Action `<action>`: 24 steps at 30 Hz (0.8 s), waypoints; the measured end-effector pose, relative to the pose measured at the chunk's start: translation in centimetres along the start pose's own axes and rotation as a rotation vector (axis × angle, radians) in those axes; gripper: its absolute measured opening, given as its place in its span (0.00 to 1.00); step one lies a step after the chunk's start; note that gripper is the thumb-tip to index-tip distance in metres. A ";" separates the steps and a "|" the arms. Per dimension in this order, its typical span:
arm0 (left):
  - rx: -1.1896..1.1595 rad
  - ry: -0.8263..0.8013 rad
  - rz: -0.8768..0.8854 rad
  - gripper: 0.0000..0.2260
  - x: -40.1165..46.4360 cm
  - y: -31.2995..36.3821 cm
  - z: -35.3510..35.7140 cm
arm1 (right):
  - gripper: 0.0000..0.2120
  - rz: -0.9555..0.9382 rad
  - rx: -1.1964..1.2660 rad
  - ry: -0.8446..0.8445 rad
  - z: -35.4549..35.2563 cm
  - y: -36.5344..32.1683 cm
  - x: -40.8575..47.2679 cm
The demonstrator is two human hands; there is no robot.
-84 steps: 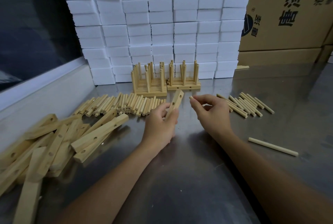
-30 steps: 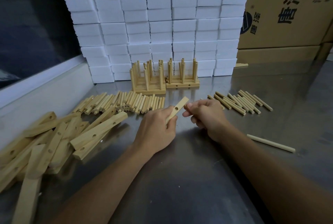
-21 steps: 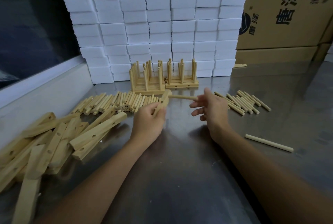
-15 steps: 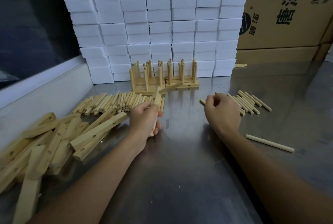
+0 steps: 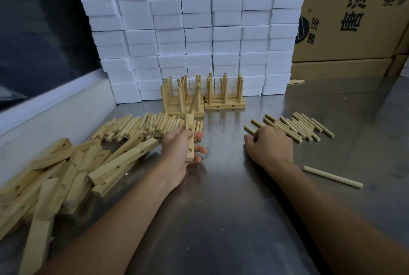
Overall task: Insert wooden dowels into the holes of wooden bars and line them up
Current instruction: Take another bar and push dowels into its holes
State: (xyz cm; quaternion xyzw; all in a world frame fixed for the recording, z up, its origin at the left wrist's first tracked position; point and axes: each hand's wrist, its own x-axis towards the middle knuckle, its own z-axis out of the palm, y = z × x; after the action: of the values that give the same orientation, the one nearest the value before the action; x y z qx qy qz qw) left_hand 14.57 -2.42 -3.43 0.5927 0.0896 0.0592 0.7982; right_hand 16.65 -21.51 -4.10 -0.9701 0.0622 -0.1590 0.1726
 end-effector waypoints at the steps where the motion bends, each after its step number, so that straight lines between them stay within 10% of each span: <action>1: 0.001 -0.003 0.002 0.07 0.1 -0.1 0.0 | 0.14 0.002 0.027 0.016 0.0 0.1 0.1; 24: 0.049 -0.015 0.034 0.07 0.1 -0.4 -0.1 | 0.16 -0.146 0.427 0.087 1.0 -0.8 0.0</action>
State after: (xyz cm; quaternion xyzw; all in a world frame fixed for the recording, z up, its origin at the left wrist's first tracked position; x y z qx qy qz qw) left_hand 14.67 -2.44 -3.80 0.6139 0.0750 0.0658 0.7830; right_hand 17.06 -20.42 -4.69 -0.9056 -0.0360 -0.2225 0.3594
